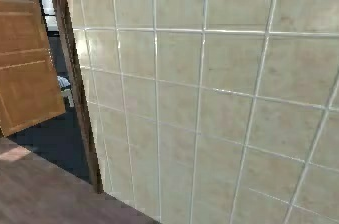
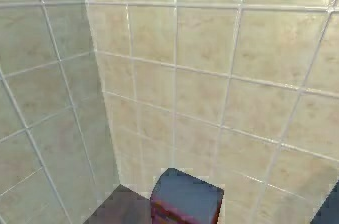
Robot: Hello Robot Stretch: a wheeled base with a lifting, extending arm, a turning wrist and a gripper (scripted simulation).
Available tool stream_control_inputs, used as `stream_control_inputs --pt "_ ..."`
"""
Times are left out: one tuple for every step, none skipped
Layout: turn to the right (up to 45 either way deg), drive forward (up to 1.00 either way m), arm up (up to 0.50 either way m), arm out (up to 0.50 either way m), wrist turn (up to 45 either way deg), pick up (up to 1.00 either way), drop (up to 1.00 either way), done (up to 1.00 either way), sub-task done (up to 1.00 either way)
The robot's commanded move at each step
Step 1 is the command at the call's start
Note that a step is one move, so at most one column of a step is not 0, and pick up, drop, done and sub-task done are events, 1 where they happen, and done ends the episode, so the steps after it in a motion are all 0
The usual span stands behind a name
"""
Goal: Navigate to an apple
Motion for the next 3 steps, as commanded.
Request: stream_control_inputs --pt "-42.0 0.00 0.00 0.00 0.0 0.00 0.00 0.00 0.00" --pt "0.0 1.00 0.00 0.00 0.0 0.00 0.00 0.00 0.00" --pt "-3.0 0.00 0.00 0.00 0.0 0.00 0.00 0.00 0.00"
